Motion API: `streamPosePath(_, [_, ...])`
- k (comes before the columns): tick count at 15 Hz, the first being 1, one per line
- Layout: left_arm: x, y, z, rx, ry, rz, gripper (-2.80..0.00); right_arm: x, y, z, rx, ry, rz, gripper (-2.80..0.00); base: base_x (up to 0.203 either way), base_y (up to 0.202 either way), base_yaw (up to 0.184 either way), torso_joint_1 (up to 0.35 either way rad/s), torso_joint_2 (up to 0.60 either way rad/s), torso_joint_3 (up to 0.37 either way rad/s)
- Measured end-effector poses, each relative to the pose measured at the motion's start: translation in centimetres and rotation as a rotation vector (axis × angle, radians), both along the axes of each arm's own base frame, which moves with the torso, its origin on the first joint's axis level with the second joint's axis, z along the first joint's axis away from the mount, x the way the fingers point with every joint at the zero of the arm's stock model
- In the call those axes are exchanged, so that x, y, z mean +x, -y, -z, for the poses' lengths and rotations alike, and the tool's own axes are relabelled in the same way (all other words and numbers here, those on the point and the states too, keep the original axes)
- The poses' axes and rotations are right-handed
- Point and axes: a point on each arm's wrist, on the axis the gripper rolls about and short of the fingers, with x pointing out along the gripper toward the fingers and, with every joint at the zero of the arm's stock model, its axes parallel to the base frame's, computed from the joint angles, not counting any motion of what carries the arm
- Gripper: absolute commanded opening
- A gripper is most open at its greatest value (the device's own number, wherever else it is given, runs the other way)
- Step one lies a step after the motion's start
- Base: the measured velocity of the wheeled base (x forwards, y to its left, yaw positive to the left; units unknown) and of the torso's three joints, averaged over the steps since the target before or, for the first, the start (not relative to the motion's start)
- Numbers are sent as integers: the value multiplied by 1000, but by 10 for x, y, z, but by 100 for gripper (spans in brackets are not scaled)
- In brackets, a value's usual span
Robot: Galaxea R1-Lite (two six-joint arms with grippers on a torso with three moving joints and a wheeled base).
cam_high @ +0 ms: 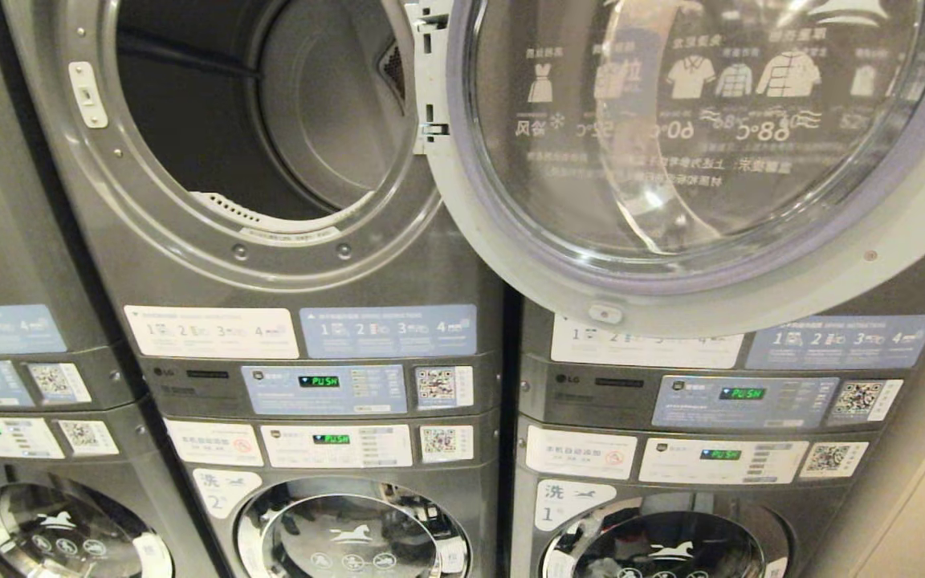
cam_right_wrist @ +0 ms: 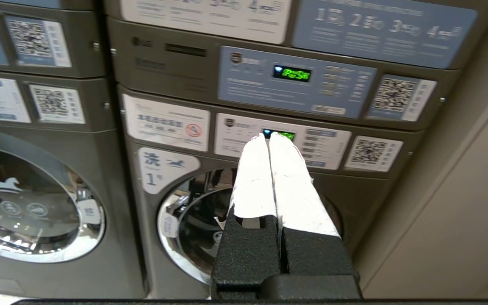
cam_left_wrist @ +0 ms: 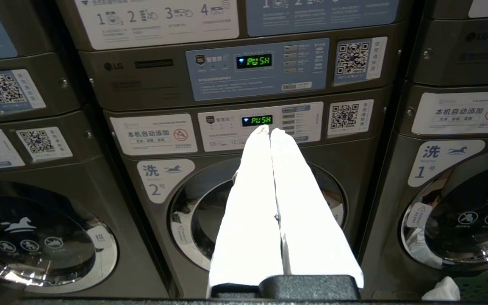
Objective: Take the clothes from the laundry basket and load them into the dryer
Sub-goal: Take the clothes out of the basket
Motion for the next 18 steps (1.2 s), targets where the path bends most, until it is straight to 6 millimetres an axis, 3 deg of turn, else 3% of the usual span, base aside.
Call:
streamPosePath(6, [0, 0, 0, -23, 1, -14, -280, 0, 0, 0, 19, 1, 5, -280, 0, -38, 1, 1, 2, 1])
streamPosePath(13, [0, 0, 0, -25, 1, -13, -280, 0, 0, 0, 20, 2, 8, -280, -157, 0, 1, 1, 5, 1])
streamPosePath(18, [0, 0, 0, -32, 1, -14, -280, 0, 0, 0, 20, 1, 6, -280, 0, 0, 0, 6, 0, 0])
